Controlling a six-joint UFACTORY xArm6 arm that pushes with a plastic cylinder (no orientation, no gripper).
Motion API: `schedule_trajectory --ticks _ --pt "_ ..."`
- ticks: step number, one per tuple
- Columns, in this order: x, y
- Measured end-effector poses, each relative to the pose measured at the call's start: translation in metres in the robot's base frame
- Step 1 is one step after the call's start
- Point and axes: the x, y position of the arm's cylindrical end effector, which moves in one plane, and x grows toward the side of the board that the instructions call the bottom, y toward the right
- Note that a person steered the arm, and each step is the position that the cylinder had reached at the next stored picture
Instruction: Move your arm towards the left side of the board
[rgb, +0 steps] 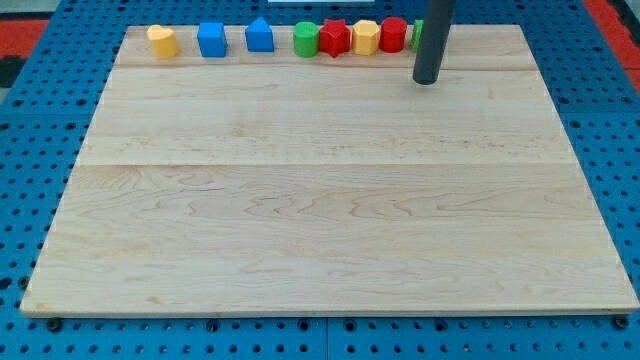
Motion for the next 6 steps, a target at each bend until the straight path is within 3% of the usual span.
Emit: schedule_trajectory --ticks 3,4,6 --pt "0.0 0.001" --pt "0.018 -0.04" --pt "0.035 -0.224"
